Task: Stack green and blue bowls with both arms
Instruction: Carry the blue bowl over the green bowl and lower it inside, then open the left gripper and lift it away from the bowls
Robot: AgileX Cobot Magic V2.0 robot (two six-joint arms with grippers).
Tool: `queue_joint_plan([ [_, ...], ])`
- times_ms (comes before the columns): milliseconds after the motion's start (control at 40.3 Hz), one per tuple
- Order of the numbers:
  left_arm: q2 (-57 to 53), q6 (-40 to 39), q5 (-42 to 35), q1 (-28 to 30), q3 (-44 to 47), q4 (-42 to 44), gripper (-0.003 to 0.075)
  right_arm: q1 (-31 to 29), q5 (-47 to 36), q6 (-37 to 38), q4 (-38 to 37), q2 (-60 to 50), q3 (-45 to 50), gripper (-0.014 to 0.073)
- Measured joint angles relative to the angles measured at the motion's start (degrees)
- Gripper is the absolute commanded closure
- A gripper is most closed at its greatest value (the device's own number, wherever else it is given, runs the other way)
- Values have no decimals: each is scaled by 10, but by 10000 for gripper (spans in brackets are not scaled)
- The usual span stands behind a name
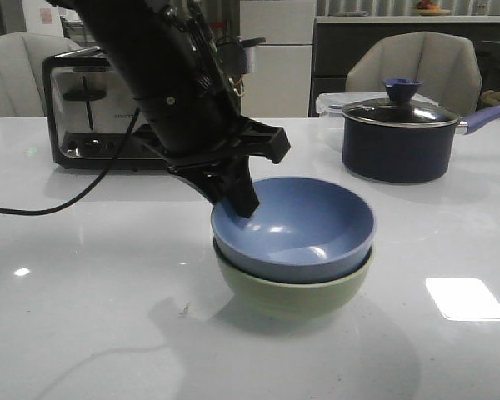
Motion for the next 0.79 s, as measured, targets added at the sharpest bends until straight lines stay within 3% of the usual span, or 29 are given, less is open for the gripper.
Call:
queue_joint_plan([
  [124,0,0,0,0,0,-3,433,0,0,0,0,0,0,125],
  [248,0,0,1,0,0,-8,353,0,0,0,0,0,0,125],
  [521,-57,0,8,0,0,5,357,0,0,0,0,0,0,125],
  [793,-235,0,10,0,60,44,357,0,0,0,0,0,0,125],
])
